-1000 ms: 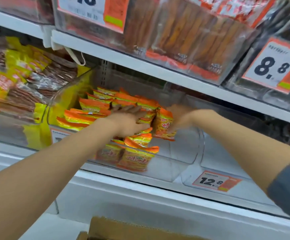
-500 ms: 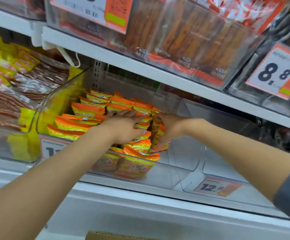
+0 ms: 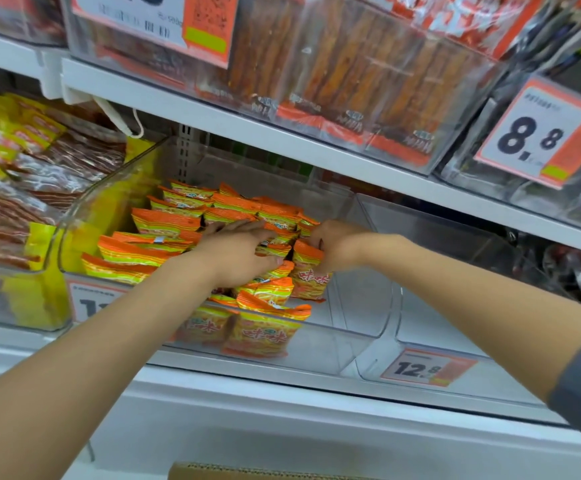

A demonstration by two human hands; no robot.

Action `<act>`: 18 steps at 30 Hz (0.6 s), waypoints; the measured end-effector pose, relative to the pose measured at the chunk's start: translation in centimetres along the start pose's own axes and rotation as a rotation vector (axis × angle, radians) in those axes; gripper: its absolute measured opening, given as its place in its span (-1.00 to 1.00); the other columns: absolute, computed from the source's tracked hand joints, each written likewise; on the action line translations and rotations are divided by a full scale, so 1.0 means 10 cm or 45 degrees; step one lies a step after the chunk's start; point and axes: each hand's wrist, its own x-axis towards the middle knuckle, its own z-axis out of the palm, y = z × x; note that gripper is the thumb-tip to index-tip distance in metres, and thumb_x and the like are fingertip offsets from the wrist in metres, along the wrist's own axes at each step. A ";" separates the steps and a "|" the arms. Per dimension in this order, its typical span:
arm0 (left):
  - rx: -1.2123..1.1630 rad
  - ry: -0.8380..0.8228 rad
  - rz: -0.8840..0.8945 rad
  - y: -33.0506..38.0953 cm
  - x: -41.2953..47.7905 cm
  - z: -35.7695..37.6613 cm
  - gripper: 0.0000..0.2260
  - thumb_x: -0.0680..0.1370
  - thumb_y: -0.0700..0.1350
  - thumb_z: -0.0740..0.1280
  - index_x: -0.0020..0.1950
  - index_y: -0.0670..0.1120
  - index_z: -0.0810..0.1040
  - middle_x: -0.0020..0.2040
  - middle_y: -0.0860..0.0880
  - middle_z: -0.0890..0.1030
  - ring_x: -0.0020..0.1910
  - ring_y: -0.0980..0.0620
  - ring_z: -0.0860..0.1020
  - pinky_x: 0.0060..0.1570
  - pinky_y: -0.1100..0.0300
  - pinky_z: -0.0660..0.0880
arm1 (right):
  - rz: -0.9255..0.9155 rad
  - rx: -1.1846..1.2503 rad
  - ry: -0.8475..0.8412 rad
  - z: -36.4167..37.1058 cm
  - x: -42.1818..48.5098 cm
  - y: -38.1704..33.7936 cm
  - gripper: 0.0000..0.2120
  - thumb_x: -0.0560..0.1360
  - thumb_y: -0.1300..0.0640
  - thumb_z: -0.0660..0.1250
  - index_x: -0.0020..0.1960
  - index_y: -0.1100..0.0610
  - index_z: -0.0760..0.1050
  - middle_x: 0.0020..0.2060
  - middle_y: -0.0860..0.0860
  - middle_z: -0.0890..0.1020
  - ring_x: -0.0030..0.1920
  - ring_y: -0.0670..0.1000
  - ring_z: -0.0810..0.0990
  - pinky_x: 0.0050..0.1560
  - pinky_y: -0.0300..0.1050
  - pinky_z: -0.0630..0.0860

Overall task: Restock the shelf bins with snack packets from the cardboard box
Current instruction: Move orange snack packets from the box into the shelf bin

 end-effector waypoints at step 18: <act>-0.009 0.019 0.004 0.00 0.01 0.01 -0.47 0.59 0.28 0.10 0.54 0.19 0.16 0.60 0.10 0.04 0.57 0.04 -0.03 0.50 -0.10 -0.13 | 0.112 0.099 0.066 0.03 0.00 0.00 -0.67 0.47 0.04 0.46 0.13 0.23 0.56 0.05 0.10 0.59 -0.06 0.06 0.55 -0.31 -0.21 0.40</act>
